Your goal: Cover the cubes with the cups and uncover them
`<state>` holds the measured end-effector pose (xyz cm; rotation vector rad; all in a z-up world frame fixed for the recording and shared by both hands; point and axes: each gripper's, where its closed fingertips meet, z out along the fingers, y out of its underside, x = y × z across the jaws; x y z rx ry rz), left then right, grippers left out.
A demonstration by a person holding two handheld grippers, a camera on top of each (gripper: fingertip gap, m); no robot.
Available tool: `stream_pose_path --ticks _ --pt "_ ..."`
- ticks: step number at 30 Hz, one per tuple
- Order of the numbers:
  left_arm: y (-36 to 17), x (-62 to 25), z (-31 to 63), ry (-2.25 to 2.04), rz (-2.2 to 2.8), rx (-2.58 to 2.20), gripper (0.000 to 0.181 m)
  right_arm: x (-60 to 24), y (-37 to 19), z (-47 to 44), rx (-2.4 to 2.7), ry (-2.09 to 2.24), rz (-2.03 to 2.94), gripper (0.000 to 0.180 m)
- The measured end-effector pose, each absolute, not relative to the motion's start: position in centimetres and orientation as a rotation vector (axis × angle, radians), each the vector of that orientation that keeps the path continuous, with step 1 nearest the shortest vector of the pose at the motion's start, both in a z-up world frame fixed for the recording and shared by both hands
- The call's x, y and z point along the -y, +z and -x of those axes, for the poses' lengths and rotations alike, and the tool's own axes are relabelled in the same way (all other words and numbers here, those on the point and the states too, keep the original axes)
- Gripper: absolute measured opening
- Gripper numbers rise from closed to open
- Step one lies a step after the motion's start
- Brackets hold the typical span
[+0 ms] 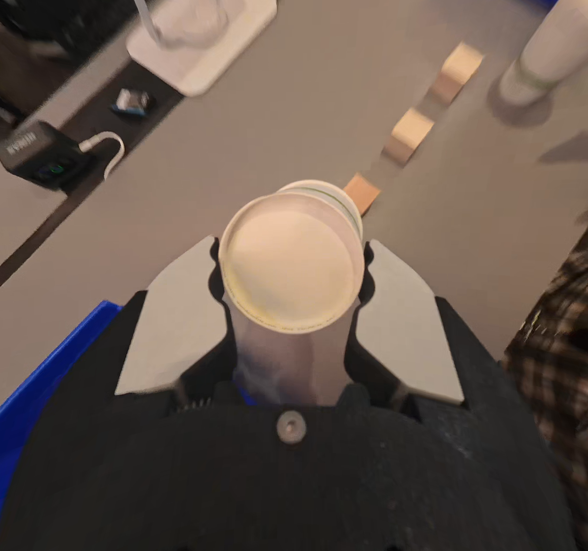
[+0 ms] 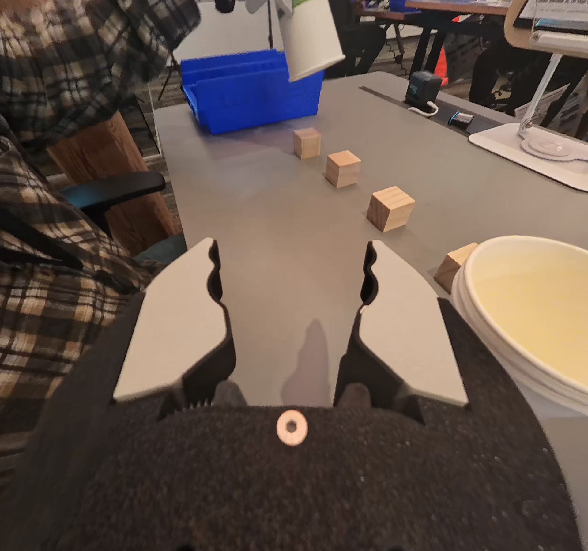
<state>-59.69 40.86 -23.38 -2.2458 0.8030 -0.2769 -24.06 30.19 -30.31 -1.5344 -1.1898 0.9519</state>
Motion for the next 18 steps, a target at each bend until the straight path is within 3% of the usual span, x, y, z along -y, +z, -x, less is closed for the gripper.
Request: stream_pose_path --ticks 6,13,18 --pt "-18.4 -39.4 54.1 -0.663 1.842 -0.494 0.083 -30.8 -27.6 28.1 1.109 1.140 1.453 0.083" --pt "-20.4 -36.7 43.3 -1.274 1.500 -0.310 0.083 -32.7 -25.0 34.2 1.019 1.215 1.345 0.083" --pt "-22.3 -35.6 39.0 -1.457 1.439 -0.302 0.083 -33.3 -25.0 35.5 1.015 1.196 1.318 0.061"
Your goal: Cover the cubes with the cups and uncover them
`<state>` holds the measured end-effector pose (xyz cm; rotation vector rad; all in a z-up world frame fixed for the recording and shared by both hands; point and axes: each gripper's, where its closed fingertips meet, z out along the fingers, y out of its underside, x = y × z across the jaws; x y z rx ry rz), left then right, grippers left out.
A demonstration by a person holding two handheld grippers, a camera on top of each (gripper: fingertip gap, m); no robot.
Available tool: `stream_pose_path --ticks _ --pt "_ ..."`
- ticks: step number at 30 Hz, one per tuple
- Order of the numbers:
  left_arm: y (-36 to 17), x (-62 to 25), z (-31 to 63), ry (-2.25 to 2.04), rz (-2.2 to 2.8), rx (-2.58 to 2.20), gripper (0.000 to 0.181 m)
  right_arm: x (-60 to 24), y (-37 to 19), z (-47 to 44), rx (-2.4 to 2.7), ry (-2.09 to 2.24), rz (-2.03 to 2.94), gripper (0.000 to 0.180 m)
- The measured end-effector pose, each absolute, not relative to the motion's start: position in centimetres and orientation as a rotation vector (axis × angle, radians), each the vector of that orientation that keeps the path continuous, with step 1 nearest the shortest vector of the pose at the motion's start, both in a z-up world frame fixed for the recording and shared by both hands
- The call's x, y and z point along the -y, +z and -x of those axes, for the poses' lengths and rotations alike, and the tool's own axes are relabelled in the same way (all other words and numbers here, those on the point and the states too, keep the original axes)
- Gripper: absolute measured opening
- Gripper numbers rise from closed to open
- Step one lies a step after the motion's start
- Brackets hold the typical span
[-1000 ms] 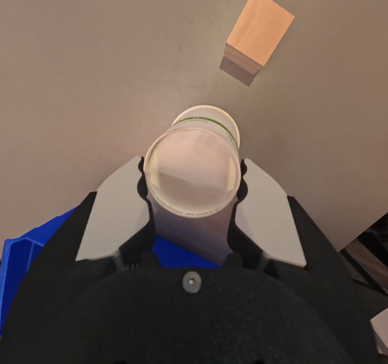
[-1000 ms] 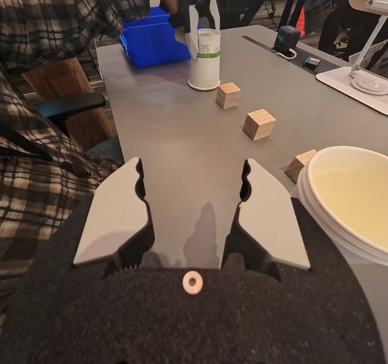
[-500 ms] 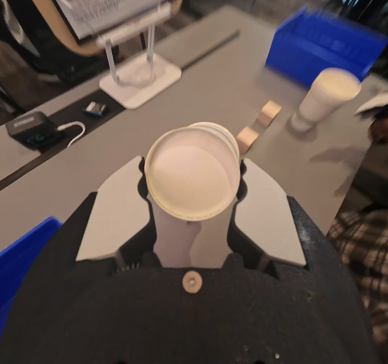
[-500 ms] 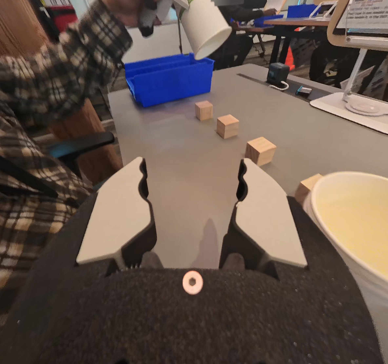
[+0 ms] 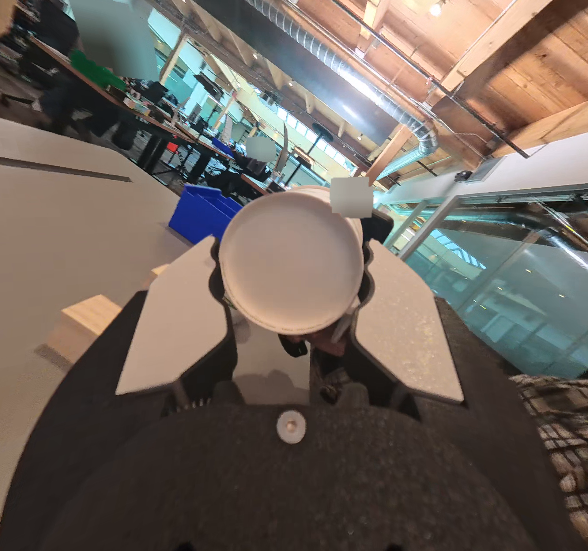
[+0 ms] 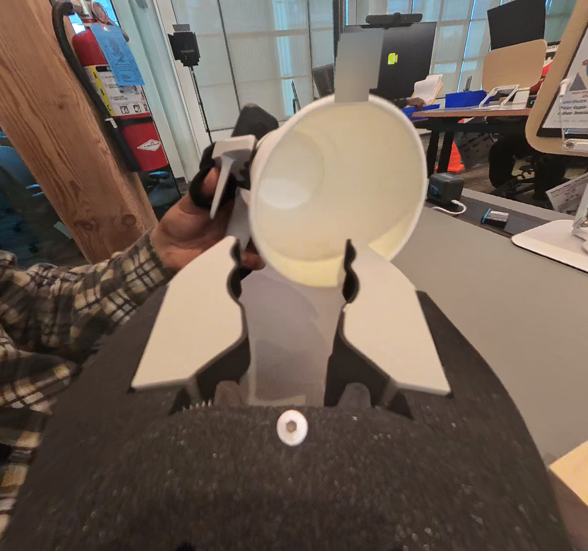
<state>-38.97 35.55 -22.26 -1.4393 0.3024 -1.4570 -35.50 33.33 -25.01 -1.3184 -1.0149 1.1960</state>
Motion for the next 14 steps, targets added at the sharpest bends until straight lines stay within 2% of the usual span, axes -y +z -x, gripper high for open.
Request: stream_pose_path --ticks 3,4,7,14 --pt "-22.8 -35.2 37.8 -1.481 1.439 -0.327 0.083 -32.5 -25.1 35.0 1.152 1.126 1.271 0.012" --pt "-22.8 -35.0 37.9 -1.489 1.434 -0.354 0.076 -32.2 -25.0 34.6 1.210 1.095 1.264 0.003" --pt "-22.5 -34.9 39.6 -1.463 1.445 -0.365 0.075 -32.1 -23.3 33.1 1.296 1.039 1.279 0.000" --pt "-21.0 -33.7 44.9 -1.136 1.549 -0.481 0.079 -35.3 -19.7 26.4 1.590 0.495 1.461 0.000"
